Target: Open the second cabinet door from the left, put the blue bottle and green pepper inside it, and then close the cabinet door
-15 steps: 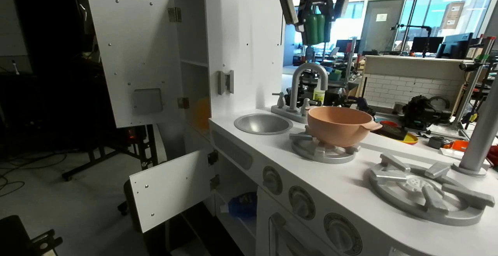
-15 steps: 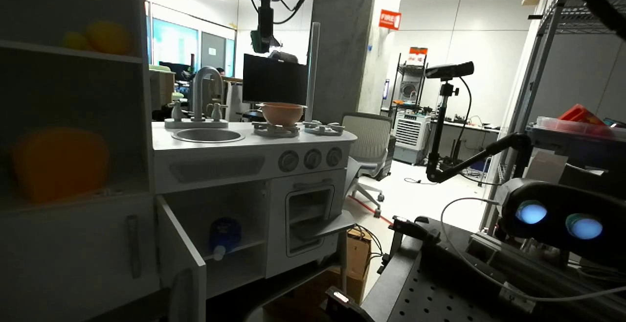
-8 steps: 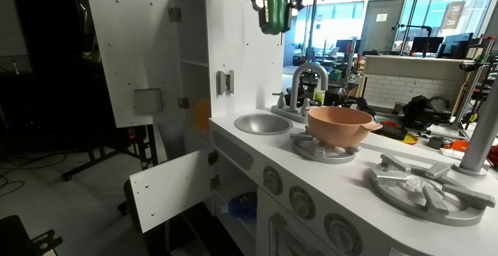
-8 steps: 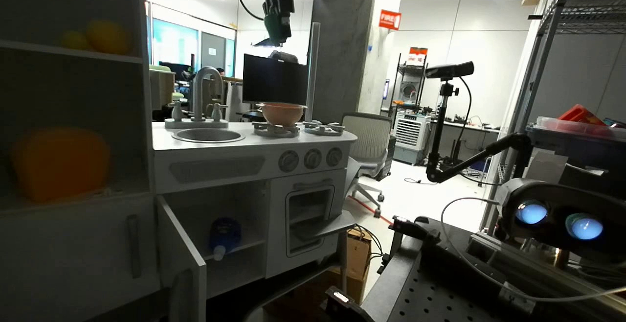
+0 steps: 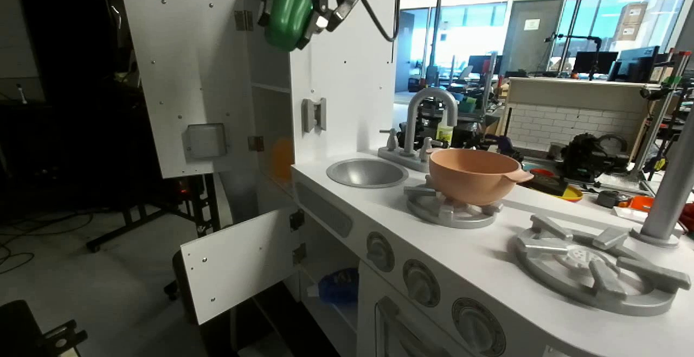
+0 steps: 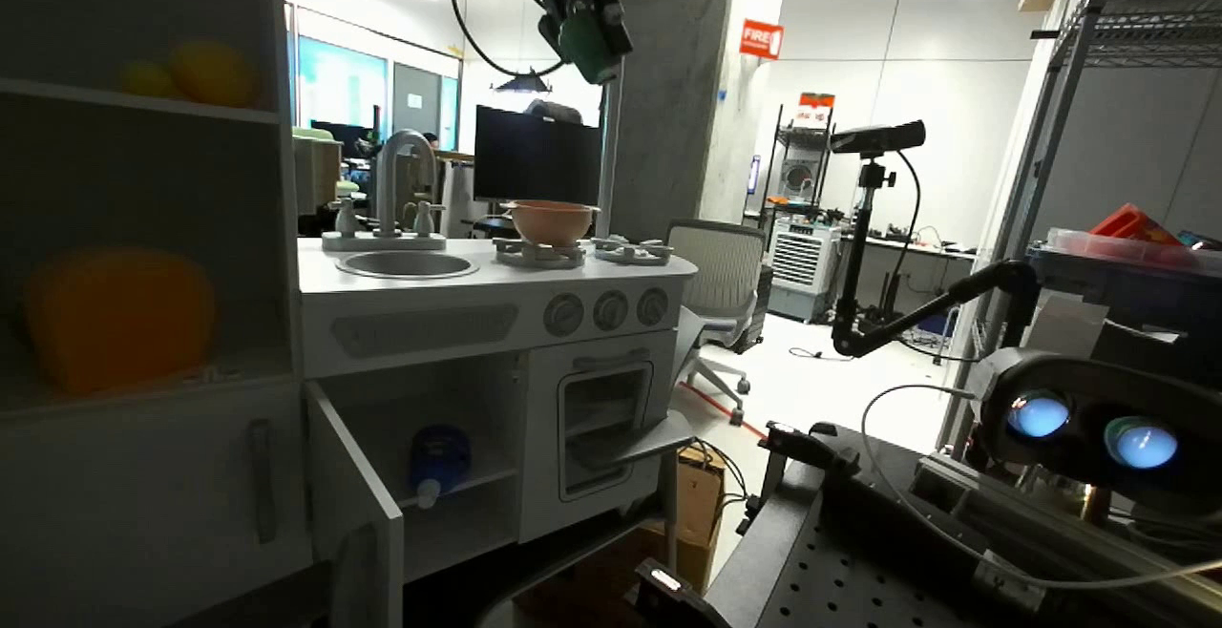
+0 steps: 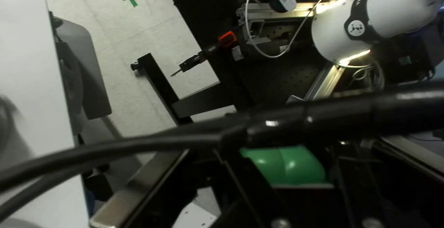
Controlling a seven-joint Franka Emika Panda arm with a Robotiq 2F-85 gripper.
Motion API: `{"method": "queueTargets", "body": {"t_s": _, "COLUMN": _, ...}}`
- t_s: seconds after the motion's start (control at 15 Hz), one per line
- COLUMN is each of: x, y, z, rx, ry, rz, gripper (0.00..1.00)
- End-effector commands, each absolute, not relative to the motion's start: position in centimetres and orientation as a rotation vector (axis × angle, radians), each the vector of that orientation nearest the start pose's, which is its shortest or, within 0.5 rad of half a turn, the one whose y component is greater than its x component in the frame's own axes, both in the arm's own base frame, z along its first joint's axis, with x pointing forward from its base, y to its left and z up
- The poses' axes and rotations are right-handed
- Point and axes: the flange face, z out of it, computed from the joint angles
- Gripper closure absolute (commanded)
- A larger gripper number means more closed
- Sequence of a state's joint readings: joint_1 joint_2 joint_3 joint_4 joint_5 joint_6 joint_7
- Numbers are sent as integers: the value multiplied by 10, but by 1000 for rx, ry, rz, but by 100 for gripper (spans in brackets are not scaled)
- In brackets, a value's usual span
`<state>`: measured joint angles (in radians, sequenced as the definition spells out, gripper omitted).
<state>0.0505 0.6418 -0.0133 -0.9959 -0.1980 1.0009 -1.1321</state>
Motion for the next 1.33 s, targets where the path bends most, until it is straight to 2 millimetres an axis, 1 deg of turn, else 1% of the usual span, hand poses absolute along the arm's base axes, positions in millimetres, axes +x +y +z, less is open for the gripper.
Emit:
{"method": "queueTargets", "body": {"t_s": 0.0, "x": 615, "y": 20, "z": 437, "rx": -2332, "ry": -1477, "rz": 1081, "gripper": 81}}
{"method": "queueTargets", "body": {"t_s": 0.07, "x": 608, "y": 24, "z": 428, "rx": -2322, "ry": -1480, "rz": 1100, "gripper": 81}}
{"method": "queueTargets", "body": {"t_s": 0.13, "x": 597, "y": 38, "z": 425, "rx": -2309, "ry": -1487, "rz": 1141, "gripper": 81}}
{"method": "queueTargets", "body": {"t_s": 0.27, "x": 583, "y": 46, "z": 402, "rx": -2279, "ry": -1484, "rz": 1180, "gripper": 81}}
{"method": "queueTargets", "body": {"t_s": 0.33, "x": 571, "y": 59, "z": 399, "rx": -2278, "ry": -1484, "rz": 1203, "gripper": 81}}
{"method": "queueTargets", "body": {"t_s": 0.4, "x": 562, "y": 64, "z": 389, "rx": -2269, "ry": -1494, "rz": 1216, "gripper": 81}}
{"method": "queueTargets", "body": {"t_s": 0.47, "x": 556, "y": 64, "z": 374, "rx": -2264, "ry": -1502, "rz": 1219, "gripper": 81}}
{"method": "queueTargets", "body": {"t_s": 0.53, "x": 543, "y": 73, "z": 370, "rx": -2264, "ry": -1508, "rz": 1230, "gripper": 81}}
{"method": "queueTargets", "body": {"t_s": 0.6, "x": 531, "y": 71, "z": 371, "rx": -2263, "ry": -1514, "rz": 1239, "gripper": 81}}
{"method": "queueTargets", "body": {"t_s": 0.67, "x": 524, "y": 63, "z": 357, "rx": -2262, "ry": -1522, "rz": 1239, "gripper": 81}}
{"method": "queueTargets", "body": {"t_s": 0.8, "x": 499, "y": 66, "z": 356, "rx": -2285, "ry": -1530, "rz": 1240, "gripper": 81}}
{"method": "queueTargets", "body": {"t_s": 0.87, "x": 495, "y": 58, "z": 344, "rx": -2327, "ry": -1530, "rz": 1207, "gripper": 81}}
{"method": "queueTargets", "body": {"t_s": 0.93, "x": 487, "y": 54, "z": 340, "rx": -2380, "ry": -1524, "rz": 1168, "gripper": 81}}
{"method": "queueTargets", "body": {"t_s": 1.0, "x": 476, "y": 55, "z": 342, "rx": -2443, "ry": -1520, "rz": 1125, "gripper": 81}}
{"method": "queueTargets", "body": {"t_s": 1.07, "x": 470, "y": 52, "z": 330, "rx": -2486, "ry": -1518, "rz": 1082, "gripper": 81}}
{"method": "queueTargets", "body": {"t_s": 1.13, "x": 462, "y": 55, "z": 315, "rx": -2537, "ry": -1508, "rz": 1031, "gripper": 81}}
{"method": "queueTargets", "body": {"t_s": 1.2, "x": 455, "y": 62, "z": 318, "rx": -2582, "ry": -1504, "rz": 996, "gripper": 81}}
{"method": "queueTargets", "body": {"t_s": 1.27, "x": 447, "y": 58, "z": 310, "rx": -2622, "ry": -1496, "rz": 961, "gripper": 81}}
